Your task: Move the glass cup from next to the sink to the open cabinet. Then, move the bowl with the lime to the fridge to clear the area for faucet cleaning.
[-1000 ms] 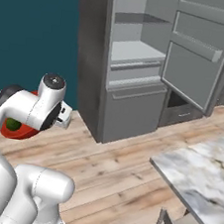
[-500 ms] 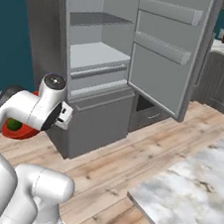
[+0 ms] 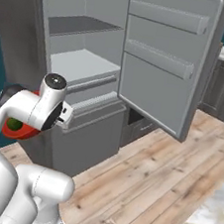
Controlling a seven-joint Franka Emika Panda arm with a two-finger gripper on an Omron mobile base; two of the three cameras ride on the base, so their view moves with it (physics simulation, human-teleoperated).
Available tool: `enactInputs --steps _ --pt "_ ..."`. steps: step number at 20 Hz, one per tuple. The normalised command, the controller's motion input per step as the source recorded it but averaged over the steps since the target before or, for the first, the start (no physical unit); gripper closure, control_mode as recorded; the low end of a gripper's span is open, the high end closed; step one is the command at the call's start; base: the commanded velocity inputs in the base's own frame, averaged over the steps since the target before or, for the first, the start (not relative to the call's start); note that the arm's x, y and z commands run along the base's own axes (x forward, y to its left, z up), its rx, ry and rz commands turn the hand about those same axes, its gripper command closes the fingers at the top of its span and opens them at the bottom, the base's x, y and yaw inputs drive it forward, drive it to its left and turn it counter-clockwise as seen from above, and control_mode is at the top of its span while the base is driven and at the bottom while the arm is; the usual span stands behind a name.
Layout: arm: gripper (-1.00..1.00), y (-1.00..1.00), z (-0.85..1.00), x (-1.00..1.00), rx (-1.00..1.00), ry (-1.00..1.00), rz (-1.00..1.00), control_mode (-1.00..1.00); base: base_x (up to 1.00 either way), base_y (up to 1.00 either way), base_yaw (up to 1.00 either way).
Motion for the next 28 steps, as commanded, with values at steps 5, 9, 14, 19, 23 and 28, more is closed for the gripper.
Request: enactInputs --steps 5,9,14,19,23,28 --pt "1.00 0.00 0.00 0.00 0.00 0.00 0.00 1.00 1.00 0.01 -0.11" --pt "1.00 0.00 0.00 0.00 0.00 0.00 0.00 1.00 1.00 -0.04 0.15" --pt "1.00 0.00 0.00 0.00 0.00 0.00 0.00 1.00 1.00 -0.03 0.29" --pt "1.00 0.00 0.00 0.00 0.00 0.00 0.00 1.00 0.91 -0.10 0.33" --pt "1.00 0.00 0.04 0.07 0.03 0.01 0.10 -1.00 0.35 0.00 0.30" --pt "1.00 0.02 0.57 0.40 0.17 0.11 0.47 -1.00 0.00 0.00 0.00"
